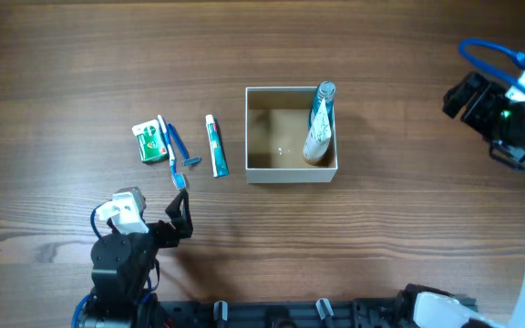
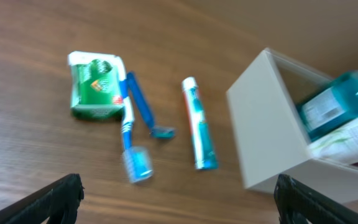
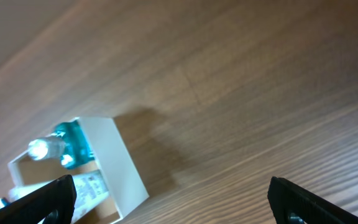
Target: Pack container
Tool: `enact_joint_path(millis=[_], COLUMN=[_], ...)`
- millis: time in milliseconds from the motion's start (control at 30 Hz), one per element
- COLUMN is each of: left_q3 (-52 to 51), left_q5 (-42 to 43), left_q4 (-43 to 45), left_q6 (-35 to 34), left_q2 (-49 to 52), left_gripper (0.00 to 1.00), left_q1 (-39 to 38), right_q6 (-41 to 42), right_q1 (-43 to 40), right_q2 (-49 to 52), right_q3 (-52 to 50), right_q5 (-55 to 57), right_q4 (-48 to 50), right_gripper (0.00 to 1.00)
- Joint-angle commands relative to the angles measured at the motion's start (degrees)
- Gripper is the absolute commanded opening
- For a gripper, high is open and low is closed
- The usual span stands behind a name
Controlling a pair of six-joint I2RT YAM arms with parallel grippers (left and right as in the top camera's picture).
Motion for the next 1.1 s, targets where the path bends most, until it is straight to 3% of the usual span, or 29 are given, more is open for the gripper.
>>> enact_joint_path(millis=[0,100,200,267,367,533,667,867,967,1067], left_q3=[3.56,14.27,32.92,47.06,57.31,58.29,58.27,58.27,58.27,58.27], left_q5=[3.56,1.55,-9.86,-7.45,-3.08,-7.80,-7.76,-7.96,-9.44,-11.04], left_q4=[-0.37,-7.45,-20.48,-25.31,-27.91,-22.51,-19.26,-11.02,-9.38,-8.48], left_q6=[-7.19,-7.02,-2.03,2.40,4.02,3.23,8.50,11.23,11.26,12.09], left_q2=[1.60,11.21,31.85,47.98,60.24,75.45,88.41,98.31,100.63,101.55], left_gripper=[0.99,1.00,1.00,1.00,1.00,1.00,1.00,0.97,0.87,0.83], left_q1=[0.48,0.48,0.50,0.48,0.48,5.70,9.20,9.09,9.09,9.09], right_q6=[1.20,1.07,1.07,1.09,1.09,1.11,1.09,1.09,1.11,1.09], right_q1=[-0.26,-0.26,-0.28,-0.26,-0.26,-0.26,-0.26,-0.26,-0.26,-0.26], right_q2=[4.68,7.91,9.66,10.23,10.27,10.27,10.27,10.27,10.27,10.27], right_q3=[-0.07,-0.07,-0.07,-0.07,-0.07,-0.07,-0.07,-0.07,-0.07,-0.07], right_q5=[-0.20,0.02,0.00,-0.02,0.00,0.00,0.00,0.00,0.00,0.00], right_q4=[0.09,-0.11,-0.04,0.50,0.55,0.55,0.57,0.57,0.55,0.57], right_gripper=[1.00,1.00,1.00,1.00,1.00,1.00,1.00,1.00,1.00,1.00])
